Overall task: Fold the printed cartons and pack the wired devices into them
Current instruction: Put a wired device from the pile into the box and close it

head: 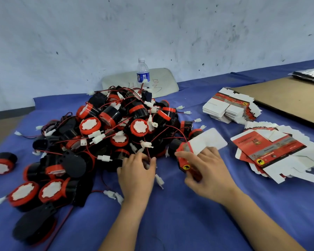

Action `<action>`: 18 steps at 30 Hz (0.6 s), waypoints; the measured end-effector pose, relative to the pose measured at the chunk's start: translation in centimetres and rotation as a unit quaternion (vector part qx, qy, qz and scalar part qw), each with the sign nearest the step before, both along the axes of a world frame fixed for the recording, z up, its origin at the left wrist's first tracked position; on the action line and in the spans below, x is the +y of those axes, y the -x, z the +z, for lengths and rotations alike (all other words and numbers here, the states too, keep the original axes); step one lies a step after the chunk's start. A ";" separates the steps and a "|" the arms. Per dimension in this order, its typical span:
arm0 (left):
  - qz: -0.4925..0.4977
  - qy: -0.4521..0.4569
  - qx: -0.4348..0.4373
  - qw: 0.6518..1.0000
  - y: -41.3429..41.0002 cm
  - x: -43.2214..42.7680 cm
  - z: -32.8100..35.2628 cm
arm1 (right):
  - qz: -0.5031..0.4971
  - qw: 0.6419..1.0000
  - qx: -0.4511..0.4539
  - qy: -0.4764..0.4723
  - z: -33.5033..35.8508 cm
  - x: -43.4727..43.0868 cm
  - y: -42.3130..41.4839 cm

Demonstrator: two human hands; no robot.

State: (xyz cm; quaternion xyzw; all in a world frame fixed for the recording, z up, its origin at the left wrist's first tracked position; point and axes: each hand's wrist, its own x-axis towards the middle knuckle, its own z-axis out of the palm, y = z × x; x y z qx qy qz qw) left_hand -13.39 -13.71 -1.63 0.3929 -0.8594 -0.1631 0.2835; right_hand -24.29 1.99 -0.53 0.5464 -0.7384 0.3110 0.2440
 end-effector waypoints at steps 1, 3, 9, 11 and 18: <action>-0.003 0.009 -0.019 1.000 0.0 0.1 -0.1 | 0.010 1.000 0.014 -0.007 -0.1 -0.1 -0.2; -0.037 -0.007 0.044 0.998 0.2 0.1 -0.3 | 0.030 1.000 0.008 0.004 -0.4 -0.1 -0.4; -0.137 -0.105 0.334 0.927 0.1 1.9 1.1 | 0.024 0.990 -0.054 0.125 -0.1 -0.2 -0.8; -0.175 -0.065 0.380 0.906 0.1 2.9 1.4 | 0.023 0.988 -0.063 0.137 -0.1 -0.3 -0.8; -0.343 0.047 0.396 0.851 -0.3 5.5 1.5 | 0.065 0.982 -0.135 0.118 0.6 -0.1 -1.5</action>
